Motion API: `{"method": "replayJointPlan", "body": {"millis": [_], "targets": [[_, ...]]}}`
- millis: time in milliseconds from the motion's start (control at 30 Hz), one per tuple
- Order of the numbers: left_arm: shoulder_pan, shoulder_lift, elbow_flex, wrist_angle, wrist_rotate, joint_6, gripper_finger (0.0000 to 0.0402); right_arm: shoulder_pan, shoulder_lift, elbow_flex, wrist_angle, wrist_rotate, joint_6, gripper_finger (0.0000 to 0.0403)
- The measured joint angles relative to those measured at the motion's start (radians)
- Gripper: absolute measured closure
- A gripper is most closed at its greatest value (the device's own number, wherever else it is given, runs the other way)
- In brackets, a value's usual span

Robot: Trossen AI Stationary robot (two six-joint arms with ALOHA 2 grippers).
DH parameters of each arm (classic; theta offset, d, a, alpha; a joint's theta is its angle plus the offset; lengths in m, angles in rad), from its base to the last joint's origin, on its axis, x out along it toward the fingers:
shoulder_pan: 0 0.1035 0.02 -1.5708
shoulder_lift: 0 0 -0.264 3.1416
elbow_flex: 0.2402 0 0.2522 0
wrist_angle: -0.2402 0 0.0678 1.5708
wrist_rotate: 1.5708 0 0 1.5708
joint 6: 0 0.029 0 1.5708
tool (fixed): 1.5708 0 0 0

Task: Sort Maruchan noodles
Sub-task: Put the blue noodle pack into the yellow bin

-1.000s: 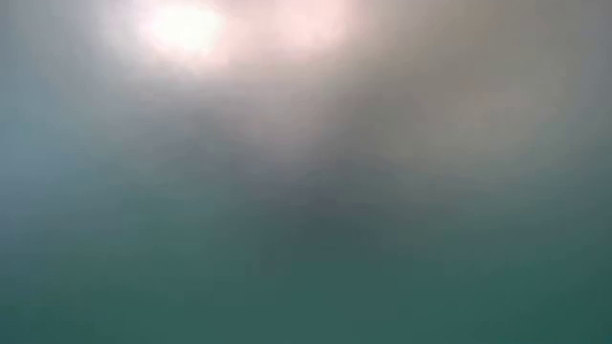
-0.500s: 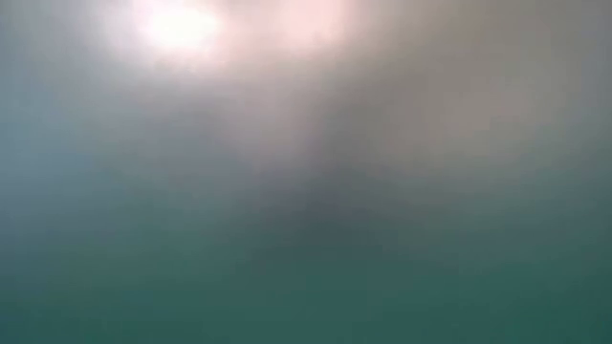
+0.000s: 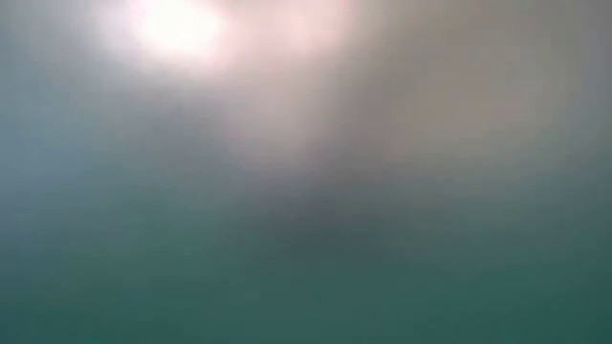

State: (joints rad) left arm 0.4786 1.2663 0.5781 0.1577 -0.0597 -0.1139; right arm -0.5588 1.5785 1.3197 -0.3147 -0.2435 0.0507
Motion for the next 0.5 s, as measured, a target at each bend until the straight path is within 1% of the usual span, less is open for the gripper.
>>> {"method": "replayJointPlan", "body": {"millis": [233,333,400,500], "targets": [[0.0,0.001,-0.018,0.026,-0.001,0.0,0.0322,-0.05,-0.137,0.0,-0.204,0.009,-0.09,0.0394],[0.0,0.001,-0.018,0.027,-0.001,0.0,0.0322,-0.069,-0.171,0.0,-0.281,0.014,-0.105,0.0394],[0.0,0.001,-0.018,0.029,-0.001,0.0,0.0322,-0.078,-0.186,0.0,-0.32,0.065,-0.118,0.0394],[0.0,0.001,-0.018,0.03,-0.001,0.0,0.0322,-0.095,-0.213,0.0,-0.356,0.205,-0.162,0.0394]]}}
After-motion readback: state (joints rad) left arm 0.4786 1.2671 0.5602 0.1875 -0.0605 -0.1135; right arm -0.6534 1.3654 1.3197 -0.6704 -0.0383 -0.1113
